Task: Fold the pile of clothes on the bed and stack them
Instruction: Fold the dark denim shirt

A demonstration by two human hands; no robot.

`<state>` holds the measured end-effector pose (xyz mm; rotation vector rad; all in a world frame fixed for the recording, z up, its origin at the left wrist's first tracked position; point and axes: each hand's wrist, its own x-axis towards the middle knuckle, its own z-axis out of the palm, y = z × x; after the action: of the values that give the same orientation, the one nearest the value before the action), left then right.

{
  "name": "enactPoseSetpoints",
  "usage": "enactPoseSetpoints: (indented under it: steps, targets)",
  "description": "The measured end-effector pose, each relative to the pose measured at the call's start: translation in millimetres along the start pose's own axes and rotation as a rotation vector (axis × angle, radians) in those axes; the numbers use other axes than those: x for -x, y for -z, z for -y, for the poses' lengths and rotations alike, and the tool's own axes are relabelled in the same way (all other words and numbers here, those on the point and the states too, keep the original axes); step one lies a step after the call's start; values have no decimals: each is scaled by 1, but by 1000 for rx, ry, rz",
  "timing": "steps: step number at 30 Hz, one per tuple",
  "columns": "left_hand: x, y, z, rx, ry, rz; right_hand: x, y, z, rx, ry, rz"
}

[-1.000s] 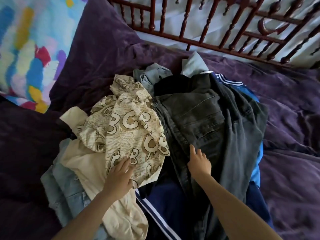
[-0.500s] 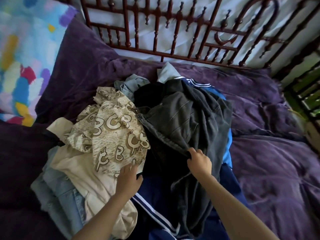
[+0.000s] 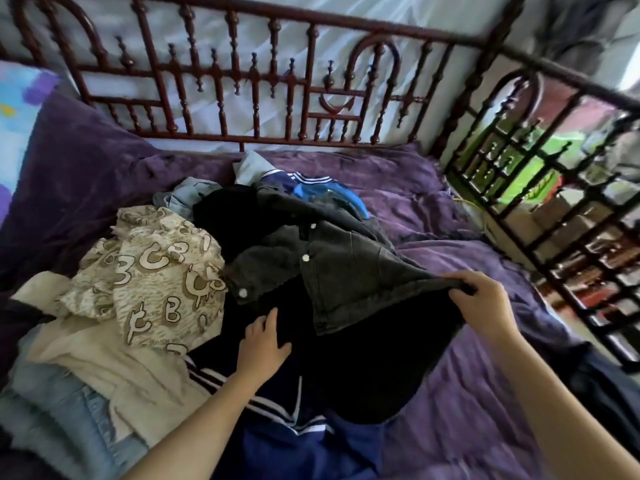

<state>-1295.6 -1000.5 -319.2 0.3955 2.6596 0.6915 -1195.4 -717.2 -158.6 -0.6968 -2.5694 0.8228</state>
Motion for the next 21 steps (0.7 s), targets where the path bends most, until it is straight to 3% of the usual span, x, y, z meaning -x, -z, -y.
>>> enactPoseSetpoints:
  steps: [5,12,14,19,21]
  targets:
    - [7,-17,-44,-79,-93,49,15,66,-19,-253,-96,-178]
    - [12,-34,-70,-211,-142,69,34,121,-110,-323,-342,-379]
    - [12,-37,-68,-223,-113,73,41,105,-149,-246,-403,-245]
    - [14,-49,-70,-252,-57,105,59,30,-220,37,-463,372]
    - [14,-53,-72,-265,-38,109,63,1,-233,73,-489,443]
